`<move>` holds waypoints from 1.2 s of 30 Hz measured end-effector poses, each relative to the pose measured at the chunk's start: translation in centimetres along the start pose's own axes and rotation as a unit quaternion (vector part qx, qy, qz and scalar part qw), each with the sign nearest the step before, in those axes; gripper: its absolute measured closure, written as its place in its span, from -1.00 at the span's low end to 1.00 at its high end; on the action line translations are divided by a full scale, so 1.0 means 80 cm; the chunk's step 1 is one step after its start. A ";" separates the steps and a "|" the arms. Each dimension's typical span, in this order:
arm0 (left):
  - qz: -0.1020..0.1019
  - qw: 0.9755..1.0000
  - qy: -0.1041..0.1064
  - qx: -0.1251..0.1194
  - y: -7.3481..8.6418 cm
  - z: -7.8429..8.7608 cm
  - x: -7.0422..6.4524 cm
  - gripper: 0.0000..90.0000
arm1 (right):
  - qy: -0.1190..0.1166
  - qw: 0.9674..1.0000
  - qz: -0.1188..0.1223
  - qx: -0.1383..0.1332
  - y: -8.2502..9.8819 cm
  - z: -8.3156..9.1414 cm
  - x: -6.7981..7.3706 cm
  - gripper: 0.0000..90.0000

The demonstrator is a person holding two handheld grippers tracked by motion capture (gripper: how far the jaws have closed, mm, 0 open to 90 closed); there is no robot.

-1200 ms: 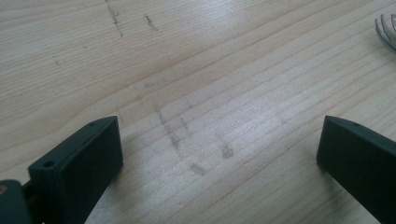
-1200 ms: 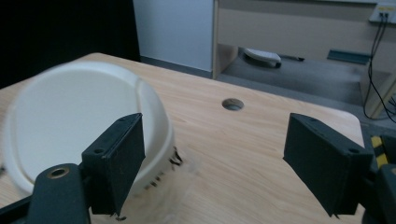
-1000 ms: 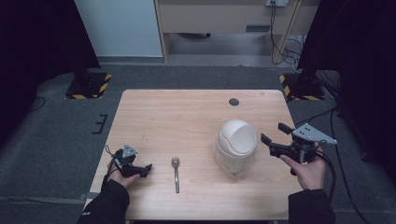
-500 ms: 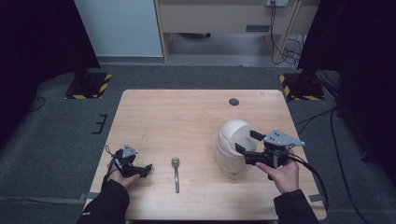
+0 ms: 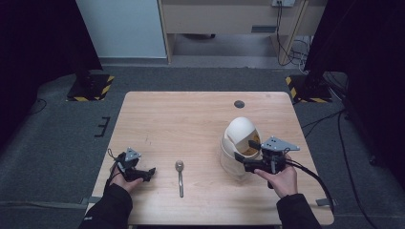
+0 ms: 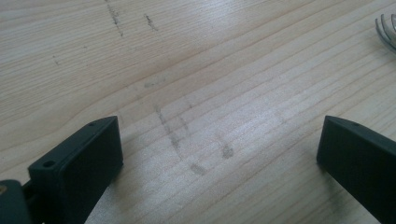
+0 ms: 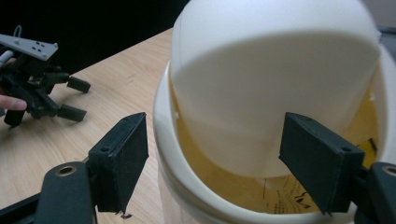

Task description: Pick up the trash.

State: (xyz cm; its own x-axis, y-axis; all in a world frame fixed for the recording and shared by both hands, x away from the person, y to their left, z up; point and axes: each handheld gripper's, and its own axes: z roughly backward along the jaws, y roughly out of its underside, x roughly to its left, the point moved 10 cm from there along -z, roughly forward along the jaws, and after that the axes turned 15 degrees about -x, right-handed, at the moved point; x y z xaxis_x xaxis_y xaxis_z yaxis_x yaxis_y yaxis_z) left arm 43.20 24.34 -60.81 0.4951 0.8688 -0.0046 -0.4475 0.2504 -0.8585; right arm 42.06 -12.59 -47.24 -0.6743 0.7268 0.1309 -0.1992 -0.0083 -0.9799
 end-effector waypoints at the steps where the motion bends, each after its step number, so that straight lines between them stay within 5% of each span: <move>1: 0.000 1.000 0.000 0.000 0.000 0.000 0.000 -1.00 | -0.003 1.000 -0.002 0.001 0.001 -0.001 0.001 -0.47; 9: 0.000 1.000 0.000 0.000 0.000 0.000 0.000 -1.00 | -0.020 1.000 -0.003 0.013 0.010 -0.007 0.009 -0.46; 15: 0.000 1.000 0.000 0.000 0.000 0.000 0.000 -1.00 | -0.010 1.000 -0.007 -0.022 -0.017 0.006 0.000 -0.45; 18: 0.000 1.000 0.000 0.000 0.000 0.000 0.000 -1.00 | 0.008 0.999 -0.004 -0.043 -0.034 0.018 -0.014 -0.45; 20: 0.000 1.000 0.000 0.000 0.000 0.000 0.000 -1.00 | 0.042 0.998 0.002 -0.052 -0.043 0.034 -0.039 -0.46; 25: 0.006 1.000 -0.001 -0.003 -0.001 0.001 0.001 -0.99 | 0.075 0.995 -0.007 -0.059 -0.041 0.050 -0.068 -0.46; 29: 0.011 1.000 -0.002 0.007 -0.003 0.005 0.002 -0.77 | 0.124 0.991 -0.015 -0.048 -0.019 0.068 -0.111 -0.47; 36: 0.012 1.000 0.011 -0.004 -0.020 0.009 -0.017 -0.59 | 0.176 0.984 -0.022 -0.015 0.021 0.086 -0.152 -0.47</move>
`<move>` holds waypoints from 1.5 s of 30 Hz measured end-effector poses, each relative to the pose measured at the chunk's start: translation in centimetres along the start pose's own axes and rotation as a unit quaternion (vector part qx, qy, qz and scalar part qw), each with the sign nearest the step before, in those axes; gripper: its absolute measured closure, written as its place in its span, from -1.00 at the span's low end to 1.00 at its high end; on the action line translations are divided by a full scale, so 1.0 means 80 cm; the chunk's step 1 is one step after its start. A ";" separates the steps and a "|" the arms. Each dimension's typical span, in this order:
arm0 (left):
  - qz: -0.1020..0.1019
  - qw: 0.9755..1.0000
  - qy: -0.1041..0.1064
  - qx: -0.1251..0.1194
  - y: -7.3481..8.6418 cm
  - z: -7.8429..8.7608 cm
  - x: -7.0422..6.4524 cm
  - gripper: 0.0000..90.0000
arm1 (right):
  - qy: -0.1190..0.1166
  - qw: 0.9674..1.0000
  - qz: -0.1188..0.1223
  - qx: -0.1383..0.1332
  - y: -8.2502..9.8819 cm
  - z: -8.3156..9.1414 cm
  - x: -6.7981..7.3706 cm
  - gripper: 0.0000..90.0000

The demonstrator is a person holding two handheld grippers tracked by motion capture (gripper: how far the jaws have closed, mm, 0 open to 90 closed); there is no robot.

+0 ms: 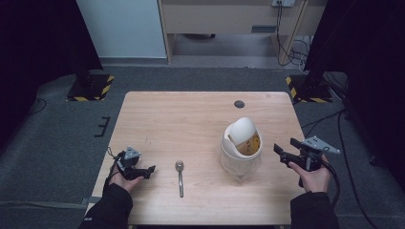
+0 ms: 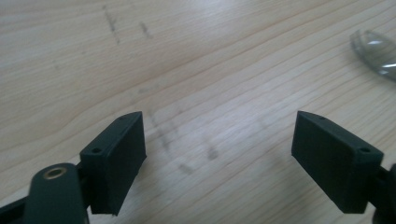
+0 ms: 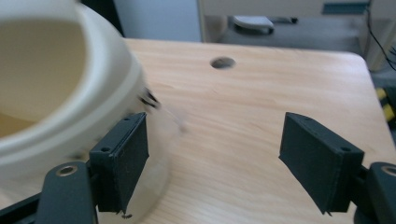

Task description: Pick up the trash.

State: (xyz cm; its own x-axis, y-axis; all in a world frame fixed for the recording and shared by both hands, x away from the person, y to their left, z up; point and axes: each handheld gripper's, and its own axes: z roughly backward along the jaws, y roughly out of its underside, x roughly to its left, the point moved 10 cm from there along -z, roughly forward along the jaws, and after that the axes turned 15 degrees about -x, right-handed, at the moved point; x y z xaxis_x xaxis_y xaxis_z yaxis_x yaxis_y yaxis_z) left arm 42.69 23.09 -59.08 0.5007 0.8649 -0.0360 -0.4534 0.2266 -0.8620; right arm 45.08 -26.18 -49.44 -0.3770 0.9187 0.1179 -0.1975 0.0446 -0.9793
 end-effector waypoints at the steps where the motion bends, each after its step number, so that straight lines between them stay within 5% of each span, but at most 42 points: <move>1: -0.003 1.000 0.004 -0.006 -0.004 0.000 -0.006 -0.57 | 0.005 1.000 0.002 0.004 0.005 0.000 -0.005 -0.47; 9: 0.018 0.999 0.032 -0.036 -0.028 0.001 -0.066 -0.41 | 0.040 0.998 -0.004 0.056 0.050 -0.001 -0.033 -0.47; 18: 0.011 0.999 0.050 0.001 -0.018 -0.016 -0.122 -0.29 | 0.056 0.996 -0.008 0.067 0.060 -0.001 -0.047 -0.47; 26: 0.000 0.999 0.041 0.029 -0.005 -0.032 -0.139 -0.25 | 0.052 0.996 -0.003 0.074 0.063 -0.003 -0.044 -0.47; 31: -0.033 0.999 0.035 0.026 -0.008 -0.039 -0.147 -0.11 | 0.050 0.996 -0.002 0.076 0.064 -0.003 -0.043 -0.47; 41: -0.032 0.998 0.040 0.029 -0.009 -0.034 -0.132 0.72 | 0.049 0.996 -0.001 0.077 0.064 -0.003 -0.043 -0.47; 45: -0.026 0.998 0.045 0.039 -0.008 -0.032 -0.131 0.76 | 0.050 0.996 -0.002 0.073 0.062 -0.003 -0.043 -0.47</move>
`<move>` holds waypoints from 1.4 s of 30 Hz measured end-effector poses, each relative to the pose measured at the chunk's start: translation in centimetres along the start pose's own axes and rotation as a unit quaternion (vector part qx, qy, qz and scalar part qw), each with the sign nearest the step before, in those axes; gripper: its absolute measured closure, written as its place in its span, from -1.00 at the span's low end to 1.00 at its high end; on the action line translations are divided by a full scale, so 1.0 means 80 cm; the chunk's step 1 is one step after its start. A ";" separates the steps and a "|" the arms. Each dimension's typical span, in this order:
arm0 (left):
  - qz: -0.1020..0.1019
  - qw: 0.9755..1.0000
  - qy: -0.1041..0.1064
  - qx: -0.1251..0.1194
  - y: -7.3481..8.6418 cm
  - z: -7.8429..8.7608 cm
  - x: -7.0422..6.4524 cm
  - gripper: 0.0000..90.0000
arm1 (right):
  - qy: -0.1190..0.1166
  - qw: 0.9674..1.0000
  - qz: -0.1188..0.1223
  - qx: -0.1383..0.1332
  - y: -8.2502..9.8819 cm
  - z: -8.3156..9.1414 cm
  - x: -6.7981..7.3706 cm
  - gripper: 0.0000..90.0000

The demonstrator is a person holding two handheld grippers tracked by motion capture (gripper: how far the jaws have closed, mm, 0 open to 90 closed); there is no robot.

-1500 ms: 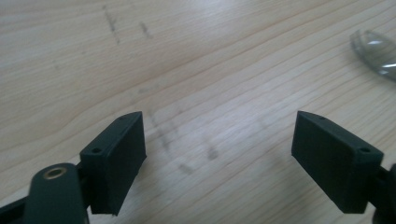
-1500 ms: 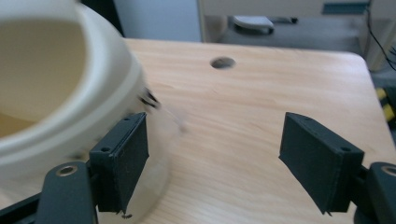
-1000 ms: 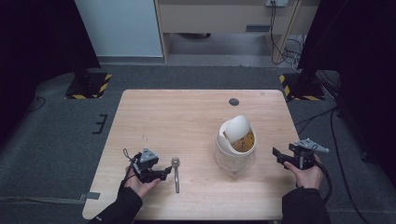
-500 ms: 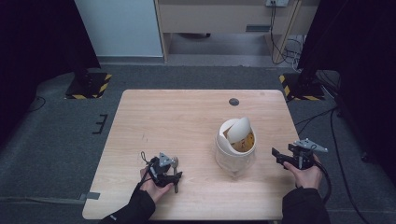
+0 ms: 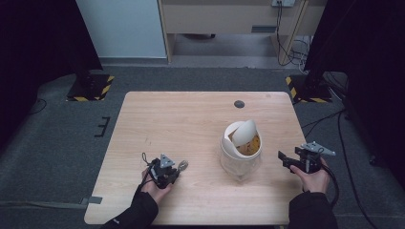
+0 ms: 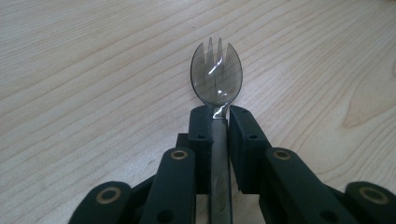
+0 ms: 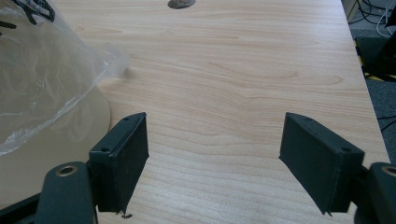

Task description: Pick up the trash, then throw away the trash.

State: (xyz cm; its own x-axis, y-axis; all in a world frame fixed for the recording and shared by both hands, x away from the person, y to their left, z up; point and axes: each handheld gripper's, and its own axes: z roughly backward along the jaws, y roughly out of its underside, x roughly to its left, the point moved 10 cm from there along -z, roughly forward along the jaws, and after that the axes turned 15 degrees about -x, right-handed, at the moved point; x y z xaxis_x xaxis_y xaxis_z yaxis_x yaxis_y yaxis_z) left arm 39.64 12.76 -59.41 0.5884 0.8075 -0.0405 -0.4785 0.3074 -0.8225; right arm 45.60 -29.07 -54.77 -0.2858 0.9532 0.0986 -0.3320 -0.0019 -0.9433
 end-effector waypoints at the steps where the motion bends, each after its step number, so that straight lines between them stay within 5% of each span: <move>1: 0.000 1.000 0.000 0.000 0.000 0.000 0.000 0.76 | 0.000 1.000 0.000 0.000 0.000 0.000 0.000 -0.47; 6: -0.005 0.999 0.010 -0.035 -0.019 0.009 -0.002 0.76 | -0.001 1.000 -0.004 -0.007 -0.006 0.002 0.001 -0.47; 10: -0.003 0.996 0.014 -0.092 -0.047 0.025 -0.003 0.76 | -0.008 1.000 -0.006 -0.020 -0.015 0.005 0.006 -0.46; 15: -0.007 0.987 0.016 -0.160 -0.078 0.049 -0.004 0.76 | -0.017 0.999 -0.012 -0.048 -0.038 0.012 0.016 -0.43; 21: -0.029 0.972 0.015 -0.232 -0.110 0.075 -0.008 0.76 | -0.024 0.997 -0.015 -0.078 -0.067 0.023 0.024 -0.39; 29: -0.037 0.955 0.023 -0.294 -0.139 0.103 -0.018 0.76 | -0.039 0.992 -0.014 -0.116 -0.100 0.036 0.038 -0.37; 42: -0.058 0.941 0.055 -0.330 -0.169 0.110 -0.050 0.76 | -0.078 0.982 -0.015 -0.169 -0.149 0.054 0.070 -0.35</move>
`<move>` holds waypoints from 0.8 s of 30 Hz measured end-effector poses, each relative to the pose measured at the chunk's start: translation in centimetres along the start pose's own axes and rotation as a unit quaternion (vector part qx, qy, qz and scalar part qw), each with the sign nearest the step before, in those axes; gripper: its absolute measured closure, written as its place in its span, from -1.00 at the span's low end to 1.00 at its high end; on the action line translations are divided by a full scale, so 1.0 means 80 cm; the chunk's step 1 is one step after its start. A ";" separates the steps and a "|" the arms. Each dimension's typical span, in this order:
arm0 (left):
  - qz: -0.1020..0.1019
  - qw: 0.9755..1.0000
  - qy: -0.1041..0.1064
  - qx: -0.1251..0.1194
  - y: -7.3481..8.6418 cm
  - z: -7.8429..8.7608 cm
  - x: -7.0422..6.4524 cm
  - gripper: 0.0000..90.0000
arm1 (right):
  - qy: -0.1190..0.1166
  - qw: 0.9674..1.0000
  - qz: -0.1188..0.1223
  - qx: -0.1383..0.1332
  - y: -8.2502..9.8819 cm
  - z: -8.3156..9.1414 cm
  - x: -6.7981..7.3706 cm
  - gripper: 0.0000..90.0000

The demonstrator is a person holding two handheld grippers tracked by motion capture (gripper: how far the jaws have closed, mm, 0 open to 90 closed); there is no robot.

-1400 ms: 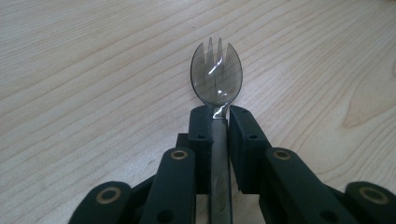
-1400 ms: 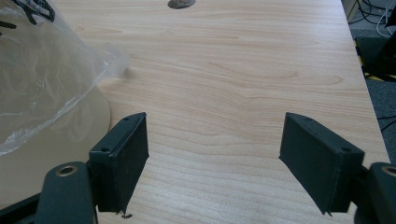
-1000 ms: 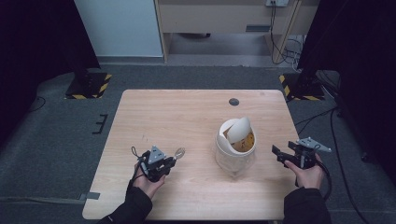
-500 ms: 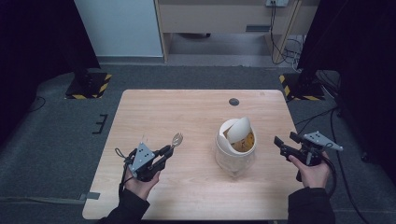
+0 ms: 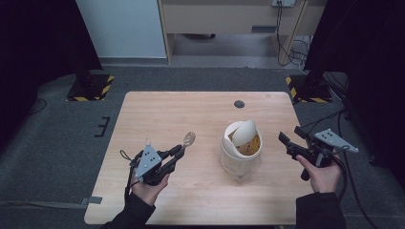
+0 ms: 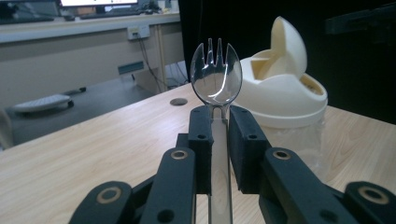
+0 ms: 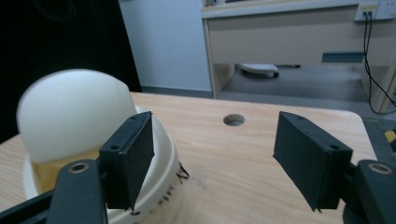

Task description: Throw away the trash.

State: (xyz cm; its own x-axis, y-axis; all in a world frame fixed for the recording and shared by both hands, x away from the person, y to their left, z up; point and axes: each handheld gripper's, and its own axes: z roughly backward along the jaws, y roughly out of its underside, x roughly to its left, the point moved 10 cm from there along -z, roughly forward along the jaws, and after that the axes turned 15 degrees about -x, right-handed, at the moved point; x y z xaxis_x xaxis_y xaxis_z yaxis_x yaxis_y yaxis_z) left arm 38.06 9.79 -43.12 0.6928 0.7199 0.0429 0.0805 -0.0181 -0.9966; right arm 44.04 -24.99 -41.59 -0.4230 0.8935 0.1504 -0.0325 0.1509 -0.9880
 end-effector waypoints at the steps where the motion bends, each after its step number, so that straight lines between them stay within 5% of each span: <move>1: -0.004 1.000 0.004 -0.002 -0.002 -0.001 -0.002 0.76 | -0.003 1.000 0.000 -0.007 -0.007 0.000 0.005 -0.34; 10: -0.020 0.999 0.020 -0.032 -0.027 -0.009 -0.025 0.76 | -0.045 0.998 -0.003 -0.033 -0.036 -0.003 0.046 -0.29; 19: -0.039 0.997 0.049 -0.055 -0.056 -0.034 -0.054 0.76 | -0.103 0.993 -0.005 -0.050 -0.064 -0.009 0.103 -0.25; 24: -0.044 0.996 0.061 -0.055 -0.055 -0.044 -0.068 0.76 | -0.126 0.990 -0.022 -0.054 -0.067 -0.014 0.125 -0.21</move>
State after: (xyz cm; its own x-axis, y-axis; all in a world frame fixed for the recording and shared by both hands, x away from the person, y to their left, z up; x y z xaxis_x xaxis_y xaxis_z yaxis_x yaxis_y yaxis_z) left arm 36.45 3.55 -38.68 0.7606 0.6331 0.1440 0.2171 -0.0391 -0.9754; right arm 40.99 -16.39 -34.73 -0.6358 0.7537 0.1662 0.0348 0.2430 -0.9694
